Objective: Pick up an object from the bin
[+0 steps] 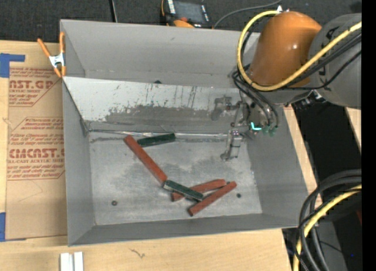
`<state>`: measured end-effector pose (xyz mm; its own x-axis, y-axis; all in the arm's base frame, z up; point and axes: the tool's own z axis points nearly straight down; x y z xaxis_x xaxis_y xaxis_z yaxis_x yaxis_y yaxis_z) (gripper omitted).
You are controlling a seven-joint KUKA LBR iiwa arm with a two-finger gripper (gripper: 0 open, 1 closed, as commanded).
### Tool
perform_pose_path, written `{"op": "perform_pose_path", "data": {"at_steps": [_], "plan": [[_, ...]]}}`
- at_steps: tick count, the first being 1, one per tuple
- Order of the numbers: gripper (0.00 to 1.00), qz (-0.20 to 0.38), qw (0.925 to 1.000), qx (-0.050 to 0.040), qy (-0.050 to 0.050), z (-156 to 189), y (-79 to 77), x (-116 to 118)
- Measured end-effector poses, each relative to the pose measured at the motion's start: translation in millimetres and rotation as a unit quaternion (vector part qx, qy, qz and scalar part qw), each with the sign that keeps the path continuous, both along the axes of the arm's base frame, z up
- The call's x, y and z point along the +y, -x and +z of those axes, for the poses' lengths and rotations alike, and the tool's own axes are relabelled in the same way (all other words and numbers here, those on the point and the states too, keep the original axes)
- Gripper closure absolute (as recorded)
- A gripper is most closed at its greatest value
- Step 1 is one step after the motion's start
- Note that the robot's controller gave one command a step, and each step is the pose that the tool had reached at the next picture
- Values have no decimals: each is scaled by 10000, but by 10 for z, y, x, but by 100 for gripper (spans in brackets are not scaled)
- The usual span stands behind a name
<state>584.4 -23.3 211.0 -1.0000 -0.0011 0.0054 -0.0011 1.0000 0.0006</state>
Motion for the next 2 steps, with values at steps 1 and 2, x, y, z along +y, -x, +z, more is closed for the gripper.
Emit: {"op": "perform_pose_path", "data": {"at_steps": [1,2], "plan": [[0,-303,9995,9,-4,-1435,317,34],[0,-1746,9846,-17,2,-1324,911,165]]}}
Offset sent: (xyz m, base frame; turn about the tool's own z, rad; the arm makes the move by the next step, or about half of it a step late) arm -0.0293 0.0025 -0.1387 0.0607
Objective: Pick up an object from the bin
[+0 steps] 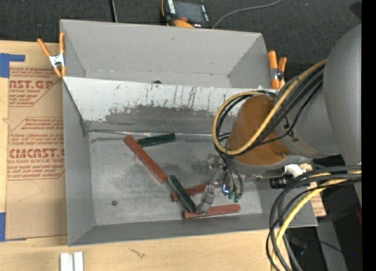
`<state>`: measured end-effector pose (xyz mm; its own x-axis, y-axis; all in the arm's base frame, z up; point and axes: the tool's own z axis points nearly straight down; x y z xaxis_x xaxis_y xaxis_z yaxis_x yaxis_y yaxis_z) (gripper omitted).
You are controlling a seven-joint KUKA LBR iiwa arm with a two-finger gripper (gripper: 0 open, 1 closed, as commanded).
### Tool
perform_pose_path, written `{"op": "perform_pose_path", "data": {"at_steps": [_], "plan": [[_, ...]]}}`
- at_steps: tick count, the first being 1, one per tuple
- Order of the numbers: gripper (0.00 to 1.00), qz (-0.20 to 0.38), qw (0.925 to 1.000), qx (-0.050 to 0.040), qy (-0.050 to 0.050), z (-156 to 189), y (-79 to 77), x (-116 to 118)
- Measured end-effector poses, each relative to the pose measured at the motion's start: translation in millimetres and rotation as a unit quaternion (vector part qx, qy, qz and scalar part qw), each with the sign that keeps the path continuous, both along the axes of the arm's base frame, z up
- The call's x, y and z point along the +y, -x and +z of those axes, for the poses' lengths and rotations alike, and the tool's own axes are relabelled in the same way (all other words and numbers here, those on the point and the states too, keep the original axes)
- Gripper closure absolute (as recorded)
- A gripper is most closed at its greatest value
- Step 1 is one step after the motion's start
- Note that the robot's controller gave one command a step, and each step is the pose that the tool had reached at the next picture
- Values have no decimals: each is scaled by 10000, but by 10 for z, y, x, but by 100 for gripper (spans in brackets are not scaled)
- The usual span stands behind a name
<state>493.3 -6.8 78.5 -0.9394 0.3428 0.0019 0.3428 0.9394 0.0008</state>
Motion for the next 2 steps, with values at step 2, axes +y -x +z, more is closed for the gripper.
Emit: {"op": "perform_pose_path", "data": {"at_steps": [2], "plan": [[100,-103,9999,-50,-1,1359,-71,319]]}}
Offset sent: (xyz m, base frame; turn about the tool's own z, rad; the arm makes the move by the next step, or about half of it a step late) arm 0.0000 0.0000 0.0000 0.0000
